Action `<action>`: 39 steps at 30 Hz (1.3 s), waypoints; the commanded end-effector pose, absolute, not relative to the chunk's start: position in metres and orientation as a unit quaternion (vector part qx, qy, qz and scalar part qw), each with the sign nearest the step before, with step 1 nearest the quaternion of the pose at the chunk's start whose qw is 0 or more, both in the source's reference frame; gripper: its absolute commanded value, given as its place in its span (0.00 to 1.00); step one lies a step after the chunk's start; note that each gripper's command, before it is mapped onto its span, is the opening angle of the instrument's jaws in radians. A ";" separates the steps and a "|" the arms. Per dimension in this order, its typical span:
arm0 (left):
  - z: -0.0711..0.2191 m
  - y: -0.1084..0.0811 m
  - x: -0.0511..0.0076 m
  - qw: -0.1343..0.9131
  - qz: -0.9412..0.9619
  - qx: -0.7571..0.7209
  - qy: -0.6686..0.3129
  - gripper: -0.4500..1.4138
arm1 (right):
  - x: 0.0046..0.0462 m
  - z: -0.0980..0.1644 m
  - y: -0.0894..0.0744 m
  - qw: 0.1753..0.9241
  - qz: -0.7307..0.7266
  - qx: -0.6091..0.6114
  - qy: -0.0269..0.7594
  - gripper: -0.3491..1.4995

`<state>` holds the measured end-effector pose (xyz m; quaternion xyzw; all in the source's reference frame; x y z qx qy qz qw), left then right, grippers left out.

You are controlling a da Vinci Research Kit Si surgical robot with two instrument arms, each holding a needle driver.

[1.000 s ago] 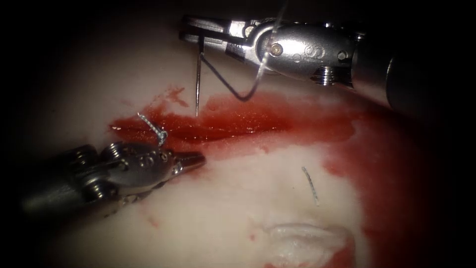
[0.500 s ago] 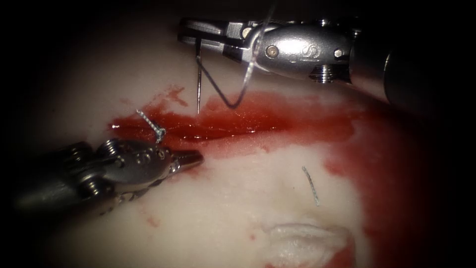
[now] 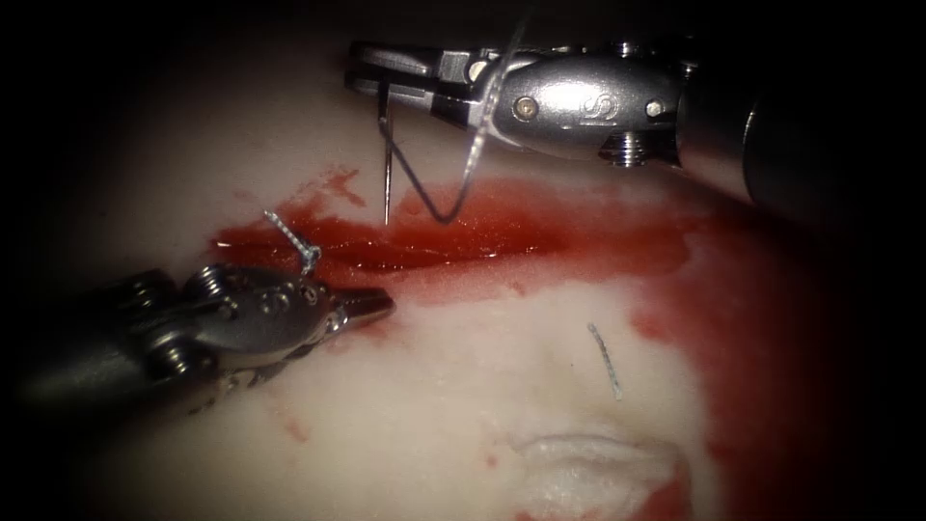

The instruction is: Wound Closure

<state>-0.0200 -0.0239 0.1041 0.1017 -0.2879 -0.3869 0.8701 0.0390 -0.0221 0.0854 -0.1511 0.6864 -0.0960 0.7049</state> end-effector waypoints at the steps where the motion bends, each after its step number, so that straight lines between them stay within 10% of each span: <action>1: 0.104 -0.023 -0.0205 0.869 -0.387 0.099 -0.290 0.00 | 0.0399 0.085 -0.021 0.704 -0.098 -0.153 0.687 0.00; 39: 0.104 -0.023 -0.0203 0.865 -0.397 0.100 -0.289 0.00 | 0.0412 0.086 -0.022 0.703 -0.160 -0.164 0.674 0.00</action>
